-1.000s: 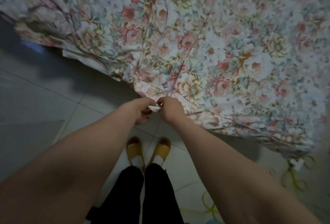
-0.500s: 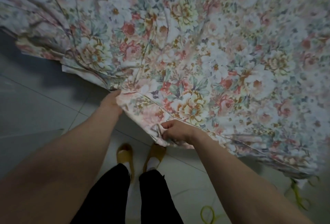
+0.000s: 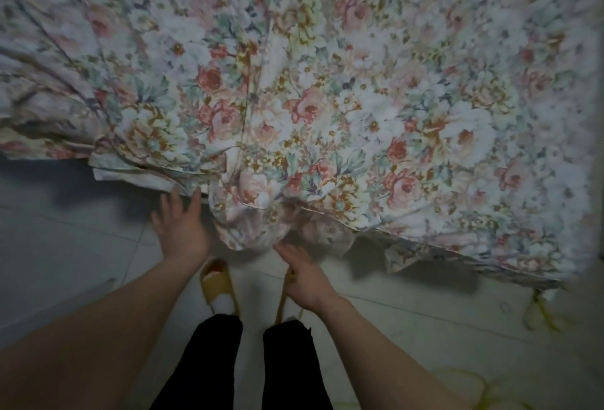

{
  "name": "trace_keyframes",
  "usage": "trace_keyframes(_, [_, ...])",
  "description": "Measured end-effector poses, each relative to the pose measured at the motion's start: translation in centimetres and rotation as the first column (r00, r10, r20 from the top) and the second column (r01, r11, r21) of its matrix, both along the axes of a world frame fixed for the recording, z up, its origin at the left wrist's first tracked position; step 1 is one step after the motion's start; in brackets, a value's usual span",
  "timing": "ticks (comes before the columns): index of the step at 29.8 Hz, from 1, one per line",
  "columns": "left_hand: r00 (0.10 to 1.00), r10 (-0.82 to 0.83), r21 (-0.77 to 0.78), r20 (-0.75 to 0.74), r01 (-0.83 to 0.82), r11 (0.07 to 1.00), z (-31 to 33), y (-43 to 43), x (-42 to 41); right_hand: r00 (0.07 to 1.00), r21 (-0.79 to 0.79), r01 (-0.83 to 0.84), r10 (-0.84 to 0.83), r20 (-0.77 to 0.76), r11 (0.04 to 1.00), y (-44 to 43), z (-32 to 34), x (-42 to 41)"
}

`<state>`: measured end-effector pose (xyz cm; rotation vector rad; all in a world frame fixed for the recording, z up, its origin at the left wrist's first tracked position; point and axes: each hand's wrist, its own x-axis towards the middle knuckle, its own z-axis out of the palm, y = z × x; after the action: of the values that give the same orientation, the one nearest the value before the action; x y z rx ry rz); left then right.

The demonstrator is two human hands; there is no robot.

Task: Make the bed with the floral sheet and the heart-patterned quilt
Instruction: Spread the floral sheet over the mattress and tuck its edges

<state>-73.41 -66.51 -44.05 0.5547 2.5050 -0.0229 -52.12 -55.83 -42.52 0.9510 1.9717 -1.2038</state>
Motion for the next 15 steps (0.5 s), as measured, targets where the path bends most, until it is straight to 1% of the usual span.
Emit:
trace_keyframes(1, [0.996, -0.086, 0.02, -0.027, 0.086, 0.996, 0.9, 0.9, -0.5, 0.999, 0.033, 0.04, -0.039, -0.025, 0.999, 0.3, 0.8, 0.0])
trace_keyframes(4, [0.96, -0.272, 0.131, -0.064, 0.278, 0.951, 3.8, 3.2, 0.0, 0.981, 0.124, 0.186, -0.178, -0.073, 0.975, 2.3, 4.3, 0.7])
trace_keyframes(6, [0.921, -0.382, 0.125, -0.078, 0.389, 0.913, 4.8, 4.1, 0.6, 0.972, 0.172, 0.231, -0.219, -0.087, 0.958, 3.2, 5.6, 0.9])
trace_keyframes(8, [0.861, -0.5, 0.122, -0.094, 0.509, 0.852, 8.0, 5.6, 1.6, 0.941, 0.22, 0.336, -0.316, -0.122, 0.916, 4.5, 9.1, 1.7])
trace_keyframes(9, [0.842, -0.535, 0.095, -0.074, 0.54, 0.836, 8.2, 5.8, 1.8, 0.938, 0.237, 0.344, -0.322, -0.128, 0.908, 4.7, 9.3, 1.6])
trace_keyframes(11, [0.79, -0.61, 0.085, -0.052, 0.612, 0.786, 11.6, 6.9, 2.9, 0.911, 0.301, 0.411, -0.383, -0.151, 0.86, 5.4, 12.1, 2.6])
trace_keyframes(15, [0.71, -0.7, 0.098, -0.075, 0.704, 0.704, 17.7, 7.7, 5.3, 0.876, 0.356, 0.483, -0.443, -0.192, 0.8, 5.8, 16.4, 4.9])
